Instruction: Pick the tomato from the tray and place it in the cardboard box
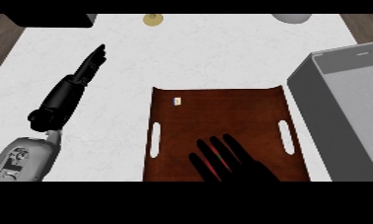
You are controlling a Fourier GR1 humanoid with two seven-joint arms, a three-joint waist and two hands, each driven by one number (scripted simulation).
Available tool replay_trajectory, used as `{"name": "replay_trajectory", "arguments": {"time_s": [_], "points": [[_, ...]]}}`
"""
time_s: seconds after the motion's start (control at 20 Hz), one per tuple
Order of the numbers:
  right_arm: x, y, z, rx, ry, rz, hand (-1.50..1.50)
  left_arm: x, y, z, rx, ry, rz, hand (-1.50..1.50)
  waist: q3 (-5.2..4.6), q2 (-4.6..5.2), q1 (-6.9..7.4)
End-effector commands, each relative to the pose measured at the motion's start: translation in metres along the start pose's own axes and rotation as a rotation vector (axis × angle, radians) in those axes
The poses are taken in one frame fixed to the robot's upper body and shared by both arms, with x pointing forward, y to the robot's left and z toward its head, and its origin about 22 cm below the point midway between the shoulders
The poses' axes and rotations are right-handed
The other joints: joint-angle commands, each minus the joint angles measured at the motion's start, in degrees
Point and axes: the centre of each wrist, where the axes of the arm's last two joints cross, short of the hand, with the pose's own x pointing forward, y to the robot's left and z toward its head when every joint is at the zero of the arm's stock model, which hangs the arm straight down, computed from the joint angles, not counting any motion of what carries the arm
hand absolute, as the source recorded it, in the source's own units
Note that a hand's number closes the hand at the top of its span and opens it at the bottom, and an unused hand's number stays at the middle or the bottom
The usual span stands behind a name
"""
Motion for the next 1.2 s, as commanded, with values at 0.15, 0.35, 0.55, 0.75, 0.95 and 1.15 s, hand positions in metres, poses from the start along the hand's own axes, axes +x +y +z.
{"name": "replay_trajectory", "arguments": {"time_s": [0.15,0.35,0.55,0.75,0.95,1.15], "points": [[0.011,0.005,-0.018,0.005,0.137,0.073,-1.5,-0.001,0.002,0.004,-0.002,-0.005,-0.009,0.0,1.37,0.48,0.23],[0.011,0.028,-0.022,-0.014,0.123,0.056,-1.5,-0.002,-0.007,0.0,-0.004,-0.011,0.004,0.0,1.43,0.52,0.02],[0.012,0.044,-0.041,0.026,0.142,0.087,-1.5,0.006,-0.017,0.012,-0.002,0.001,0.001,0.0,1.45,0.46,0.63],[0.015,0.041,-0.049,0.032,0.183,0.114,-1.5,0.01,0.008,0.011,-0.024,-0.011,-0.016,0.0,1.41,0.44,0.7],[0.009,0.051,-0.056,0.016,0.182,0.111,-1.5,0.014,0.006,0.004,0.011,-0.009,-0.006,0.0,1.44,0.5,0.4],[-0.01,0.058,-0.07,0.033,0.157,0.08,-1.5,0.009,-0.001,0.006,-0.009,-0.002,-0.006,0.0,1.48,0.64,0.7]]}}
